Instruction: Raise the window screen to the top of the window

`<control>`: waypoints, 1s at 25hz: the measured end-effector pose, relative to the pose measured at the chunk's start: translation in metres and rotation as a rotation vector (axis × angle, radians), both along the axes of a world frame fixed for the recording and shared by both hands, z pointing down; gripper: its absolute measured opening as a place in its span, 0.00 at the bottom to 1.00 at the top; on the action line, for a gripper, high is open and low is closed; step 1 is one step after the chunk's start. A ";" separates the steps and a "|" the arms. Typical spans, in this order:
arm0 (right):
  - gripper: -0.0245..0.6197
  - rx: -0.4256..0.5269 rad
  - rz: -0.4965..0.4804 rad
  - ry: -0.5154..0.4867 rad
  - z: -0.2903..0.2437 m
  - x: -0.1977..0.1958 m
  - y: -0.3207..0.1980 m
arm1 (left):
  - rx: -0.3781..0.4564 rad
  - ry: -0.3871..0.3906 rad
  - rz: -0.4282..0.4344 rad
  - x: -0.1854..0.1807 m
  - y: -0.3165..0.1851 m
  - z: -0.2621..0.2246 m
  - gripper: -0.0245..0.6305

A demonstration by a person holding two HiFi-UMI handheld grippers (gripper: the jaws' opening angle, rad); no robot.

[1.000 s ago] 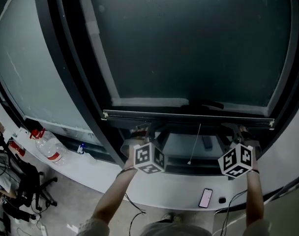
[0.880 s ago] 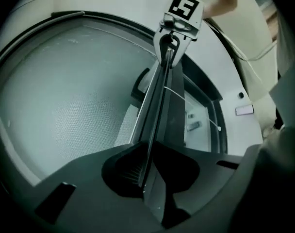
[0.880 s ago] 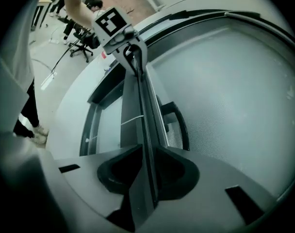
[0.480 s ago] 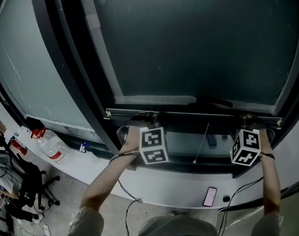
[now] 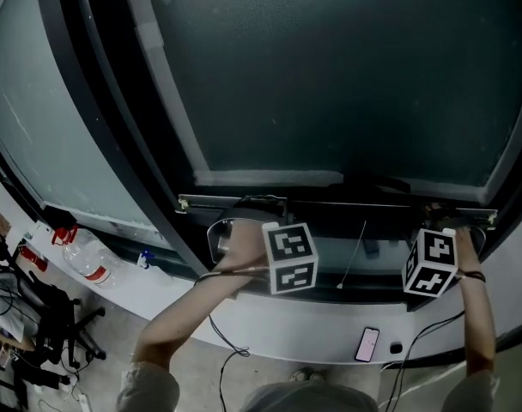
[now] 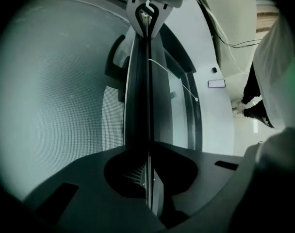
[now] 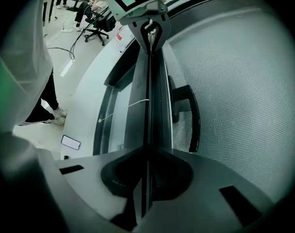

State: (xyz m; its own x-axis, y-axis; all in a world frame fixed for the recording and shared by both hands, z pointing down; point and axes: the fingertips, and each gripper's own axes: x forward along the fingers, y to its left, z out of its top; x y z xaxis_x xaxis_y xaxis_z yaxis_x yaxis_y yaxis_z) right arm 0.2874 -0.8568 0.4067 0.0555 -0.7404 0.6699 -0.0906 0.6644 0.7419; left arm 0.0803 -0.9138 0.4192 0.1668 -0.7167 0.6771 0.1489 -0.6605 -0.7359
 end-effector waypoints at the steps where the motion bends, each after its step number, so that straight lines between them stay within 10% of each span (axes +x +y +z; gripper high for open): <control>1: 0.08 -0.006 -0.004 0.002 0.001 0.000 0.001 | -0.009 -0.036 -0.013 0.000 0.001 0.001 0.08; 8: 0.07 -0.215 -0.018 -0.091 -0.001 -0.003 0.005 | -0.215 -0.111 0.044 -0.001 0.005 0.006 0.07; 14: 0.07 -0.326 -0.024 -0.198 -0.004 -0.001 0.006 | -0.418 0.044 0.074 0.002 0.009 0.000 0.07; 20: 0.07 -0.268 -0.062 -0.119 -0.004 -0.004 0.008 | -0.451 0.121 0.103 0.005 0.013 -0.006 0.07; 25: 0.07 -0.075 -0.074 -0.114 -0.061 -0.001 0.003 | -0.294 0.135 0.106 0.000 0.004 -0.060 0.07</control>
